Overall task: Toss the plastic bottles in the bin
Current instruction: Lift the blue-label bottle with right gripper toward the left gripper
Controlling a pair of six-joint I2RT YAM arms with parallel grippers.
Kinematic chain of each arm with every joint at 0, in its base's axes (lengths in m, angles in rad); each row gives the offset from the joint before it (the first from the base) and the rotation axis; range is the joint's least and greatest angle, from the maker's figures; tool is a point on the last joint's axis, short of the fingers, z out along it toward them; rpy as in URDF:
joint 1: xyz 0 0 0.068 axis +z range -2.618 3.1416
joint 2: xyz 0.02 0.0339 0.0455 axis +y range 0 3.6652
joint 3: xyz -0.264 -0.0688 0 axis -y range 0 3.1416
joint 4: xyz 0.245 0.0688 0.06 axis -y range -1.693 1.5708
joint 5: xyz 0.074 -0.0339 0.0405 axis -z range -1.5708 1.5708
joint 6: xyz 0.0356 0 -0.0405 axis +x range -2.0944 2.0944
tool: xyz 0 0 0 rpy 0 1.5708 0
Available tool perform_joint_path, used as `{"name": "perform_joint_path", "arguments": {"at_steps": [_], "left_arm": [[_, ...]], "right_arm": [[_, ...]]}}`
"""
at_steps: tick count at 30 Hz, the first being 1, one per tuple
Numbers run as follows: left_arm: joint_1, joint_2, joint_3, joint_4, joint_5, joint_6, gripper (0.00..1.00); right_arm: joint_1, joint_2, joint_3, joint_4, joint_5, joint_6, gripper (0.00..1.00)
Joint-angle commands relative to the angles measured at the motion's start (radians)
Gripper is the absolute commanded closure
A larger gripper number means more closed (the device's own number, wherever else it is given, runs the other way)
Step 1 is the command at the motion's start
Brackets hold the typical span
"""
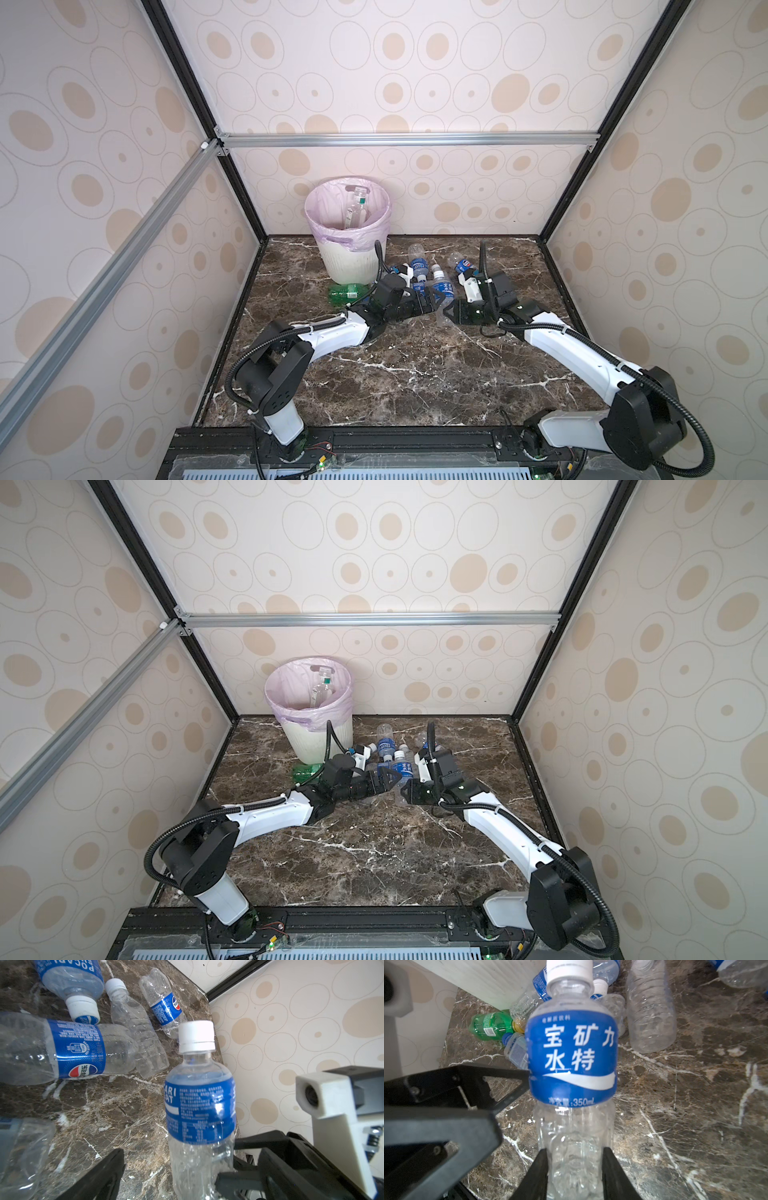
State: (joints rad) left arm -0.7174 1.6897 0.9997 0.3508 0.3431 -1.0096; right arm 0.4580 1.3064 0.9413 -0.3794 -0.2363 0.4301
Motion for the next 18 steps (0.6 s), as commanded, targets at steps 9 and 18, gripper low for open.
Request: {"name": "perform_joint_path", "arguments": {"at_steps": [9, 18], "left_arm": [[0.033, 0.039, 0.052, 0.102, 0.036, -0.065, 0.06], [0.05, 0.053, 0.017, 0.204, 0.057, -0.125, 0.29]], "right_arm": [[0.072, 0.002, 0.043, 0.037, -0.03, 0.022, 0.61], [0.1, 0.011, 0.052, 0.066, -0.045, 0.029, 0.61]]}}
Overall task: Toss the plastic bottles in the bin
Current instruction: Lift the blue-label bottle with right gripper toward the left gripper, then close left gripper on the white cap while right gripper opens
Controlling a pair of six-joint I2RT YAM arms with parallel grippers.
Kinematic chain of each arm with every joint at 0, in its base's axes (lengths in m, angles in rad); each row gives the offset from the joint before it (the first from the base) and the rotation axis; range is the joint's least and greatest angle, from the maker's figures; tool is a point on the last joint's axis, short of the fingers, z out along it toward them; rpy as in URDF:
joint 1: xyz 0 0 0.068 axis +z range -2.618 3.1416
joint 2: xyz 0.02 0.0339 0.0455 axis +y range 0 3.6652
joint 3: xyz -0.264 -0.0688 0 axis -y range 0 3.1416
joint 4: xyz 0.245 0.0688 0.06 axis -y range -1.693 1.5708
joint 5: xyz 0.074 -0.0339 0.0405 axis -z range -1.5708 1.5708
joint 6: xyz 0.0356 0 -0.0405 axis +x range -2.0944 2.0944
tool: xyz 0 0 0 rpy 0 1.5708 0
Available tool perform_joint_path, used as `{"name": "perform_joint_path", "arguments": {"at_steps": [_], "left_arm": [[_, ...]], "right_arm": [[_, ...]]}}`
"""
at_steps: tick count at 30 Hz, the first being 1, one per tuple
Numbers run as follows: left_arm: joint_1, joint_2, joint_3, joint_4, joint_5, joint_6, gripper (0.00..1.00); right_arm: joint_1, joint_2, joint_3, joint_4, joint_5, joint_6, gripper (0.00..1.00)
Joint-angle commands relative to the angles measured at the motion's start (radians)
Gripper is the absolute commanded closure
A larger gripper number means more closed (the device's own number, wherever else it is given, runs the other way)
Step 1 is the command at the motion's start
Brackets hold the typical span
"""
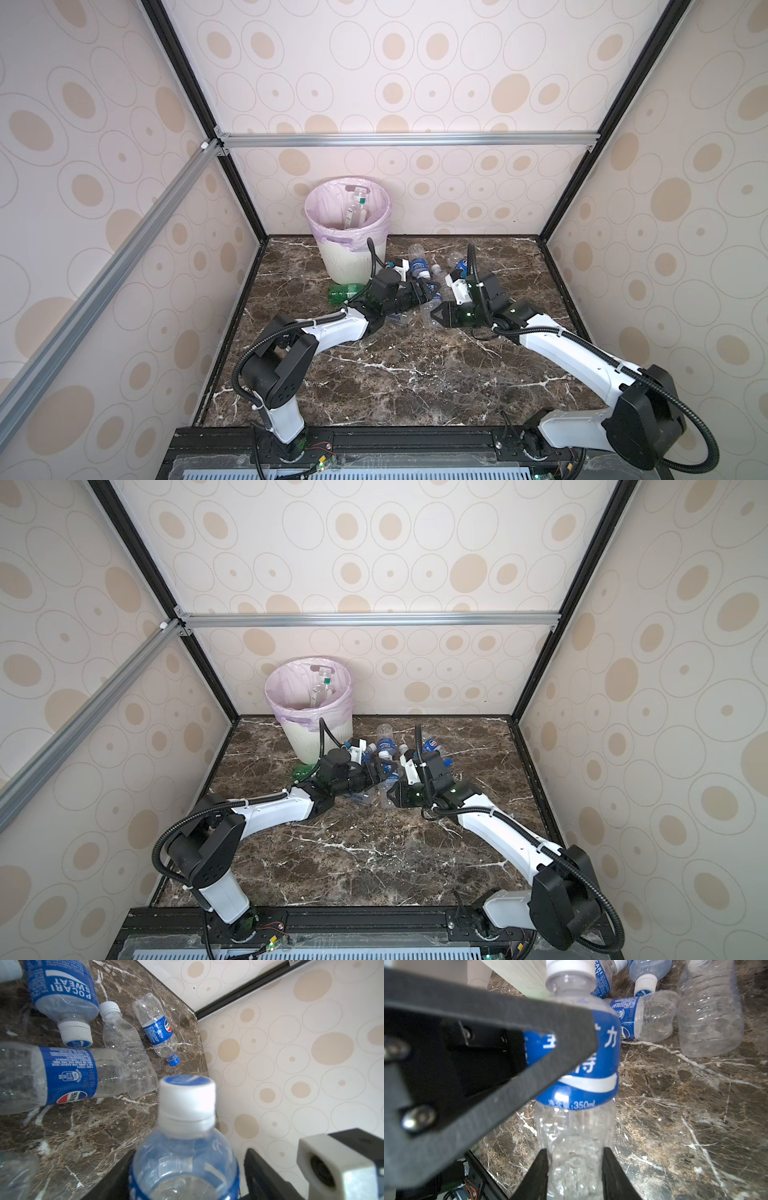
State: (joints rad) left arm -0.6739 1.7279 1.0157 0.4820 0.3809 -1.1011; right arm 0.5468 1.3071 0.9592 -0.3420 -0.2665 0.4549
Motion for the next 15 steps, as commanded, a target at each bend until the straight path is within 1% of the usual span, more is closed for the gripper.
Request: {"name": "perform_joint_path", "arguments": {"at_steps": [1, 5, 8, 10, 15], "left_arm": [[0.005, 0.015, 0.0, 0.076, 0.022, -0.037, 0.31], [0.009, 0.012, -0.011, 0.081, 0.024, -0.04, 0.42], [0.011, 0.002, -0.026, 0.084, 0.02, -0.042, 0.44], [0.017, -0.005, -0.034, 0.081, 0.017, -0.04, 0.45], [0.039, -0.044, -0.053, 0.039, -0.004, -0.019, 0.47]], "right_arm": [[0.012, 0.011, 0.036, 0.03, -0.015, 0.004, 0.61], [0.013, 0.015, 0.041, 0.034, -0.015, 0.004, 0.6], [0.012, 0.018, 0.044, 0.034, -0.018, 0.003, 0.56], [0.015, 0.016, 0.046, 0.034, -0.019, 0.004, 0.51], [0.013, -0.006, 0.053, 0.013, -0.012, -0.008, 0.35]]}}
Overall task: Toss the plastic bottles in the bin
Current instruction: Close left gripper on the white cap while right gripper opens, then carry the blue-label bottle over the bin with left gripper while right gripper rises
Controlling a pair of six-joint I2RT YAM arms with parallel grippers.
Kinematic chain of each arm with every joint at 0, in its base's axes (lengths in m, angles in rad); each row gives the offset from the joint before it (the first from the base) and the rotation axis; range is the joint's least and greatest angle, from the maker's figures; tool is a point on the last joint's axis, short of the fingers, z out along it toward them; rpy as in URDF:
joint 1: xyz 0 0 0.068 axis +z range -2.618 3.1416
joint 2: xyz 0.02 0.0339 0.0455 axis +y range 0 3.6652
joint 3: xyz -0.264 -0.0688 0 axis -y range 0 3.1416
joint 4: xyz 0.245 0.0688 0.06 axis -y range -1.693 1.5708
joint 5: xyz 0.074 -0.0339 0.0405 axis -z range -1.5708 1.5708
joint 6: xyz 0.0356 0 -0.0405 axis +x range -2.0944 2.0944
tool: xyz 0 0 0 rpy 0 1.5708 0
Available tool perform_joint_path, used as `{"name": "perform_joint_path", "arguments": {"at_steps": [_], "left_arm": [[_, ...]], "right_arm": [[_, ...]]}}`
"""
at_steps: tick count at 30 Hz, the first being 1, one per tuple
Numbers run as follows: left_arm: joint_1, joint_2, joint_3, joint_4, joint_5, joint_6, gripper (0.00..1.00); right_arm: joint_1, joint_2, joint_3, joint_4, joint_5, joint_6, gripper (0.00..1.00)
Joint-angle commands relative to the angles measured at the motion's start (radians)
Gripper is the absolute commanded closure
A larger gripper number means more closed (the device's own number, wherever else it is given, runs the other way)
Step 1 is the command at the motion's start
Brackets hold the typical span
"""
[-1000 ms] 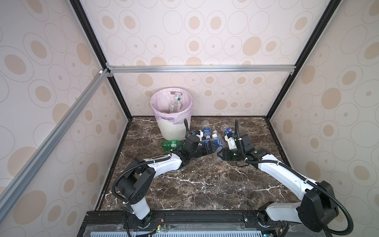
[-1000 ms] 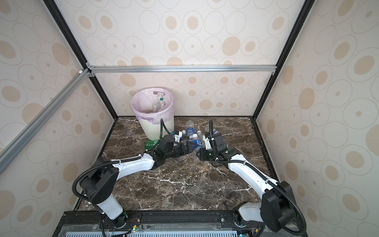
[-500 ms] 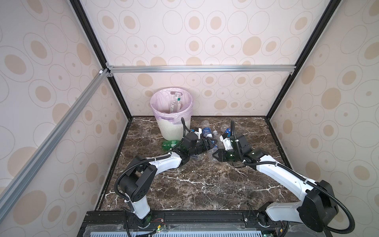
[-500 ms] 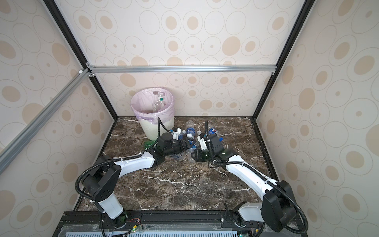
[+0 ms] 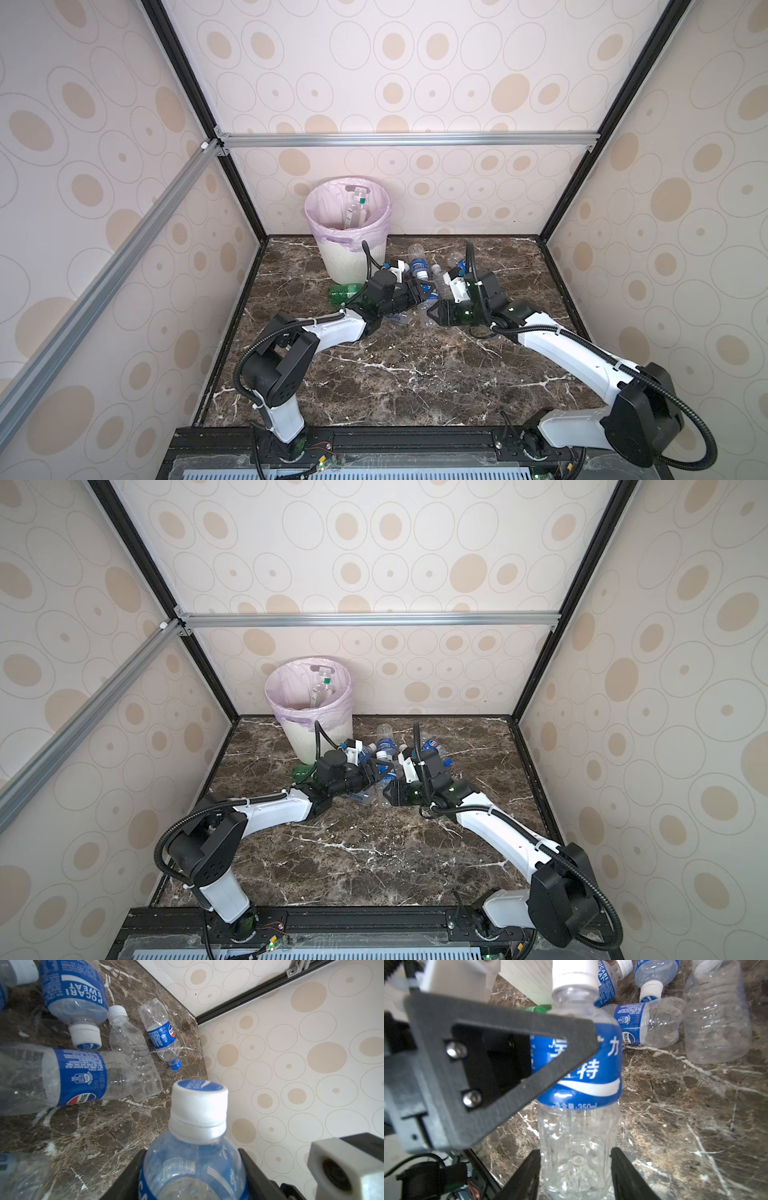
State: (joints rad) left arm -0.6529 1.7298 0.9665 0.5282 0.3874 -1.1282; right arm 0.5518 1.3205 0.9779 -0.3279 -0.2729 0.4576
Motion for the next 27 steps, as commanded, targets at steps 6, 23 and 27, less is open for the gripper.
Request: {"name": "perform_joint_path", "arguments": {"at_steps": [6, 23, 27], "left_arm": [[0.059, -0.132, 0.002, -0.112, -0.05, 0.064, 0.48], [0.215, -0.403, 0.256, -0.526, -0.213, 0.348, 0.48], [0.27, -0.399, 0.348, -0.567, -0.212, 0.386, 0.48]], "right_arm": [[0.009, -0.075, 0.037, -0.028, 0.033, -0.033, 0.27], [0.035, -0.065, 0.285, -0.014, 0.043, -0.046, 0.0], [0.062, -0.014, 0.384, -0.008, 0.045, -0.06, 0.0]]}}
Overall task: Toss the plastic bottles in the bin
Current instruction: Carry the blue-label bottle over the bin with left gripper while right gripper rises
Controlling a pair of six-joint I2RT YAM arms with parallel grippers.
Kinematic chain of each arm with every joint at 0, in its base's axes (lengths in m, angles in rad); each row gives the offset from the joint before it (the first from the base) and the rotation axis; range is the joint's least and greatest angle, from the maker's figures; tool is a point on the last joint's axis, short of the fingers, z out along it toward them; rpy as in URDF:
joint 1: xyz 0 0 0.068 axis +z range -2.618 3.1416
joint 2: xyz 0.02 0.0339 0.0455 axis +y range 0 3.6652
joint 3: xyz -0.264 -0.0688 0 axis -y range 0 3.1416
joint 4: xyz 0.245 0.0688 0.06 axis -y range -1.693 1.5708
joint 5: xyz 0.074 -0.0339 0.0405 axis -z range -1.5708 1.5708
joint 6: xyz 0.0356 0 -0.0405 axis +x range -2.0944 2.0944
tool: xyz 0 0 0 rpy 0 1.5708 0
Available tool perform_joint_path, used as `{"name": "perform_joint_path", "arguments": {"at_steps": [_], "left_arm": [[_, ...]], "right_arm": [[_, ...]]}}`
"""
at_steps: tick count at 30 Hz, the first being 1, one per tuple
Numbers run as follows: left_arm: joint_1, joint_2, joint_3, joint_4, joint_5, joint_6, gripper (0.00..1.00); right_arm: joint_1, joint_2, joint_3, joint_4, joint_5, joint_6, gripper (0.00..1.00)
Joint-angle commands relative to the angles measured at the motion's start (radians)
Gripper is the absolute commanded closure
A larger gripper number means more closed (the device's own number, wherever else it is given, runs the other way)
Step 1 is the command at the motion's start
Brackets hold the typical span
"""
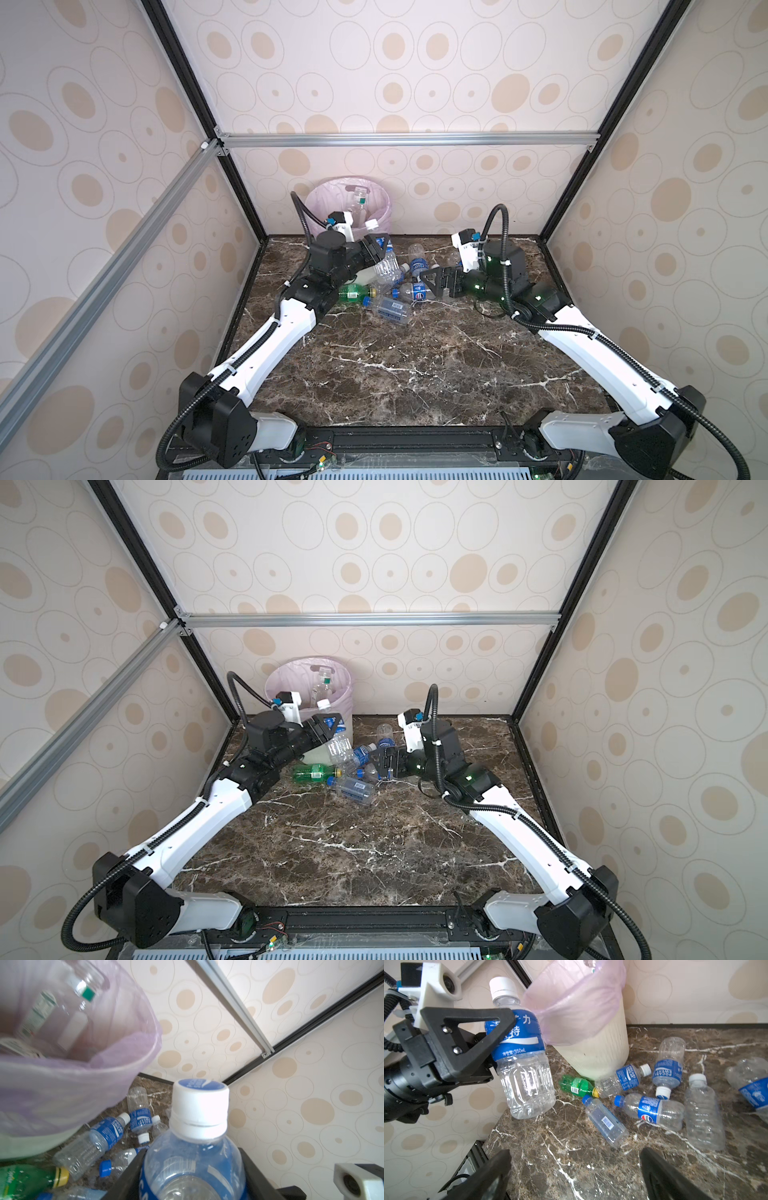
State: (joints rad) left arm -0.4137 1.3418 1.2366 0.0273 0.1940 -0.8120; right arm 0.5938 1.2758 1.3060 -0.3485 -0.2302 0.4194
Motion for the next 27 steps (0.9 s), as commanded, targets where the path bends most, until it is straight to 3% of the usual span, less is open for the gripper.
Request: {"name": "perform_joint_path", "arguments": {"at_steps": [1, 11, 18, 22, 25, 27], "left_arm": [[0.046, -0.004, 0.109, -0.077, -0.018, 0.082, 0.48], [0.12, 0.067, 0.555, -0.189, -0.101, 0.226, 0.48], [0.15, 0.101, 0.635, -0.144, -0.142, 0.236, 0.49], [0.223, 0.214, 0.584, -0.068, -0.057, 0.129, 0.48], [0.265, 0.409, 0.725, -0.212, -0.001, 0.073, 0.45], [0.271, 0.504, 0.831, -0.301, 0.037, 0.073, 0.22]], "right_arm": [[0.03, 0.049, 0.089, 0.011, 0.007, -0.029, 0.0], [0.088, 0.172, 0.323, 0.024, 0.018, -0.063, 0.0], [0.088, 0.195, 0.303, 0.031, 0.04, -0.074, 0.0], [0.087, 0.207, 0.287, 0.035, 0.031, -0.054, 0.0], [0.088, 0.198, 0.246, 0.061, 0.011, -0.015, 0.0], [0.09, 0.183, 0.207, 0.078, 0.006, 0.001, 0.0]]}}
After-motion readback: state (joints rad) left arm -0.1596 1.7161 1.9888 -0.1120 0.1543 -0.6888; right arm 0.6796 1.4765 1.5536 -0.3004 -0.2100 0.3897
